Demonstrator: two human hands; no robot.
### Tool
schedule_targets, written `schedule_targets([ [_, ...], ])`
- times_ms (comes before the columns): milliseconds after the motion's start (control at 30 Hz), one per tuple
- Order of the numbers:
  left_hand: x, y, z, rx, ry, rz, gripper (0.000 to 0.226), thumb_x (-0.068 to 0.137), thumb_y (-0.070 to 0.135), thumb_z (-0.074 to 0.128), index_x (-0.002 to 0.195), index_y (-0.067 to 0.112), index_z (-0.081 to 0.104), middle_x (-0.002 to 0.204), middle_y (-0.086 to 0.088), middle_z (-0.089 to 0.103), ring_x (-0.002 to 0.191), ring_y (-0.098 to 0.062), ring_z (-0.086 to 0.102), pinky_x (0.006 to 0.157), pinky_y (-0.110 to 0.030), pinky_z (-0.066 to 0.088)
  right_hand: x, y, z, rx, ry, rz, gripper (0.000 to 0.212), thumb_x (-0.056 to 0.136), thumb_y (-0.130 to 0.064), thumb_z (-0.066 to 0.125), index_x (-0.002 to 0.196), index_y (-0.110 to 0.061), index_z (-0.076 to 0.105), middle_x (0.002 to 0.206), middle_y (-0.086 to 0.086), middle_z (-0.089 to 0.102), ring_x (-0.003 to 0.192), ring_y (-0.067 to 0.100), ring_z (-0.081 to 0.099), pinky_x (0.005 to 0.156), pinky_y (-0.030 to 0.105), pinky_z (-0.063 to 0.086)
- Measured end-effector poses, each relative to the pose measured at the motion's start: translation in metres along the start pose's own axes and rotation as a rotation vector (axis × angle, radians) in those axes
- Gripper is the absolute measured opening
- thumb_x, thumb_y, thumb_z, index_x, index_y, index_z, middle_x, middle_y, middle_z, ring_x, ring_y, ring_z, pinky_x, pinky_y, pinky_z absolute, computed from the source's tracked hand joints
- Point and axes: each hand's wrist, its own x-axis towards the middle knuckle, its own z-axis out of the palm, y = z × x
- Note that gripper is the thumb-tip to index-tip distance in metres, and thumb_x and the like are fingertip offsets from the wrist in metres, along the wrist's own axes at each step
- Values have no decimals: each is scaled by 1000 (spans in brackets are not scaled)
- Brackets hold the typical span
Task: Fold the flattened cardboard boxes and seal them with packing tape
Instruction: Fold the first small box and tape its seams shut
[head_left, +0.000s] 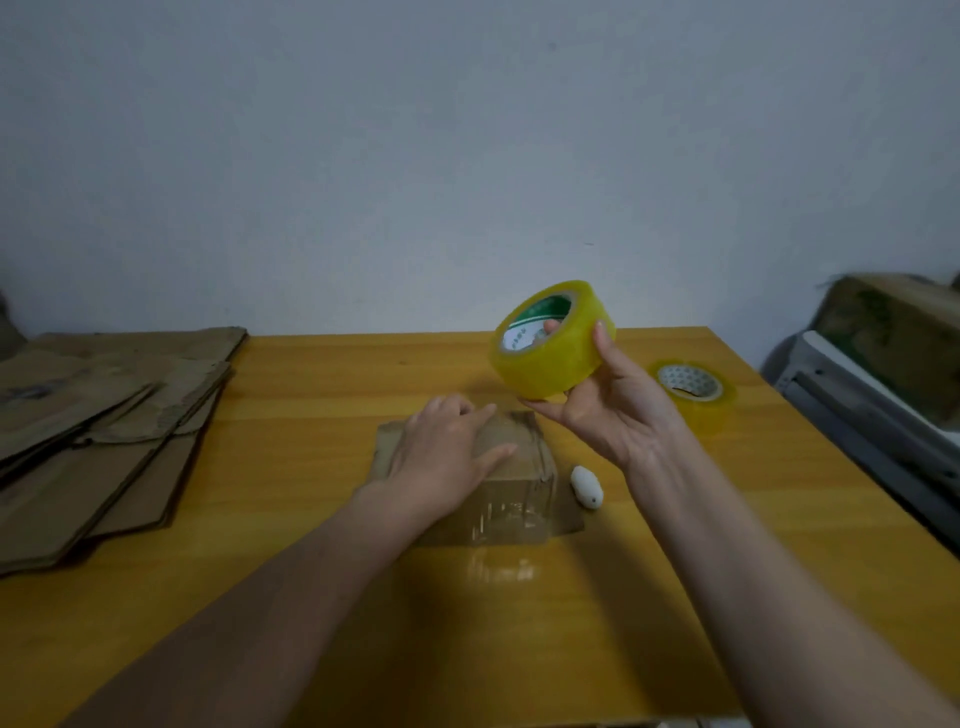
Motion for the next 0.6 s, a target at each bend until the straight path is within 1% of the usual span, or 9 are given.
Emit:
schedule_targets([
  [33, -3, -4, -1, -98, 26, -12, 62, 90, 53, 55, 144, 25, 40, 125, 5, 50, 119, -15, 43, 98, -31, 36, -3, 5, 4, 6, -25, 16, 45, 74, -37, 71, 103, -3, 73, 123, 18, 64, 114, 35, 60, 90, 64, 43],
  [100, -9, -13, 0, -308, 83, -64, 71, 83, 44, 71, 142, 22, 38, 118, 7, 55, 113, -12, 51, 93, -30, 44, -7, 16, 9, 34, -34, 57, 67, 63, -34, 84, 119, -2, 64, 130, 22, 58, 120, 40, 55, 93, 67, 40],
  [133, -12, -17, 1, -402, 99, -100, 81, 78, 41, 77, 143, 22, 34, 118, 8, 55, 111, -10, 53, 93, -29, 45, -9, 21, 12, 45, -20, 85, 75, 63, -35, 83, 126, -2, 58, 132, 23, 56, 122, 41, 53, 93, 68, 38],
  [200, -14, -23, 3, -564, 124, -152, 103, 68, 37, 86, 149, 22, 23, 131, 4, 52, 115, -11, 54, 99, -34, 47, -12, 30, 19, 80, 14, 151, 61, 81, -39, 68, 127, -1, 56, 130, 26, 56, 121, 44, 52, 91, 70, 37],
  [267, -14, -28, 5, -668, 132, -175, 118, 60, 35, 91, 152, 27, 16, 143, 2, 47, 123, -16, 52, 104, -41, 45, -13, 34, 24, 145, 120, 166, 48, 92, -42, 53, 109, 3, 63, 116, 27, 64, 113, 41, 59, 88, 66, 43],
  [333, -13, -31, 6, -695, 130, -168, 119, 55, 39, 92, 151, 32, 23, 142, 5, 49, 126, -18, 50, 105, -43, 44, -12, 37, 24, 180, 214, 134, 45, 93, -39, 53, 102, 4, 64, 98, 23, 70, 97, 33, 67, 84, 55, 53],
  [400, -13, -33, 6, -724, 123, -148, 109, 54, 40, 92, 146, 34, 34, 135, 7, 56, 123, -16, 53, 103, -42, 46, -13, 38, 27, 201, 218, 87, 42, 94, -34, 54, 107, 5, 63, 94, 20, 71, 85, 27, 71, 76, 48, 58],
  [500, -12, -33, 5, -793, 118, -130, 101, 56, 36, 92, 143, 32, 41, 130, 8, 60, 116, -10, 58, 101, -39, 48, -15, 40, 33, 103, 138, 46, 39, 87, -21, 64, 115, 6, 58, 102, 22, 70, 91, 28, 70, 76, 46, 58],
  [600, -11, -33, 4, -809, 103, -131, 103, 52, 47, 90, 142, 33, 42, 130, 9, 60, 116, -9, 58, 102, -38, 48, -17, 43, 33, -44, 12, 27, 85, 57, -15, 89, 128, 9, 49, 125, 29, 58, 115, 37, 59, 84, 46, 56],
])
